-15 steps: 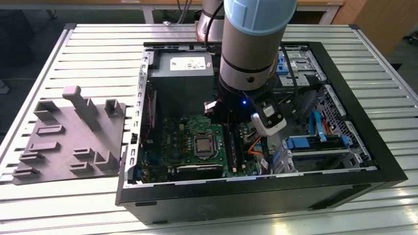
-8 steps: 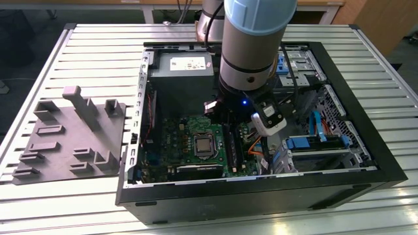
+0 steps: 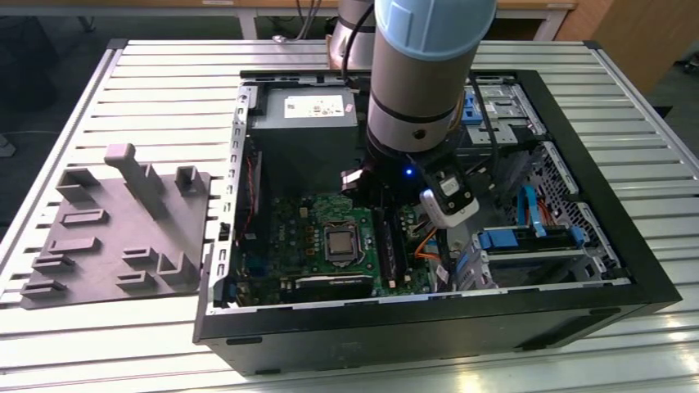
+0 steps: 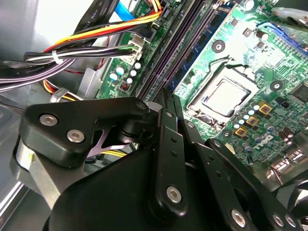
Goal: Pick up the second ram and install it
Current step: 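Insert the second ram into the second slot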
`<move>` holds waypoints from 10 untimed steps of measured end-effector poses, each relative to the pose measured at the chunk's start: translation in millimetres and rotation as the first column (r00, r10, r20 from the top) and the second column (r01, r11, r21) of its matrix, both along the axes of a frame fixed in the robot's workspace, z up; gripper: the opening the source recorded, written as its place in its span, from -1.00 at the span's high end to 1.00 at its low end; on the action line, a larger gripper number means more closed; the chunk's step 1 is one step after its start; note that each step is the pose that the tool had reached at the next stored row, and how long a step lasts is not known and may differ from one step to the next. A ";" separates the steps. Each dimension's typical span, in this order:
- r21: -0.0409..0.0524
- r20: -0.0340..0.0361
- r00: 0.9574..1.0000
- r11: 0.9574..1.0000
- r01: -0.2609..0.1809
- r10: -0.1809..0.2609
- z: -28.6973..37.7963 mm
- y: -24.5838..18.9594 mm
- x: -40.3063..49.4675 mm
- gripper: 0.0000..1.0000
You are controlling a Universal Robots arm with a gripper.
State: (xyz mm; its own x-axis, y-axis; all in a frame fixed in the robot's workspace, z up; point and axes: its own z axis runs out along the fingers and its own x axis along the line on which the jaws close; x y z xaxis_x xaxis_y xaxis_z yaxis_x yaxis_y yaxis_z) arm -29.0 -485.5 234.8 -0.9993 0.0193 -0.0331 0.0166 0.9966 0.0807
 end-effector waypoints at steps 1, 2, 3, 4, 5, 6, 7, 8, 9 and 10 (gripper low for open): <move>0.001 0.000 1.000 1.000 0.000 0.000 -0.3 0.0 0.0 0.77; 0.001 0.000 1.000 1.000 0.000 0.000 -0.4 0.0 0.0 0.77; 0.002 0.000 1.000 1.000 0.000 0.000 -0.4 0.0 0.0 0.77; 0.002 0.000 1.000 1.000 0.000 0.000 -0.4 0.0 0.0 0.77; 0.002 0.000 1.000 1.000 0.000 0.000 -0.4 0.0 0.0 0.77; 0.002 0.000 1.000 1.000 0.000 0.000 -0.4 0.0 0.0 0.77; 0.002 0.000 1.000 1.000 0.000 0.000 -0.7 0.0 0.0 0.77; 0.002 0.000 1.000 1.000 0.000 0.000 -1.3 0.0 0.0 0.77; 0.002 0.000 1.000 1.000 0.000 0.000 -1.4 0.0 0.0 0.77; 0.002 0.000 1.000 1.000 0.000 0.000 -1.4 0.0 0.0 0.77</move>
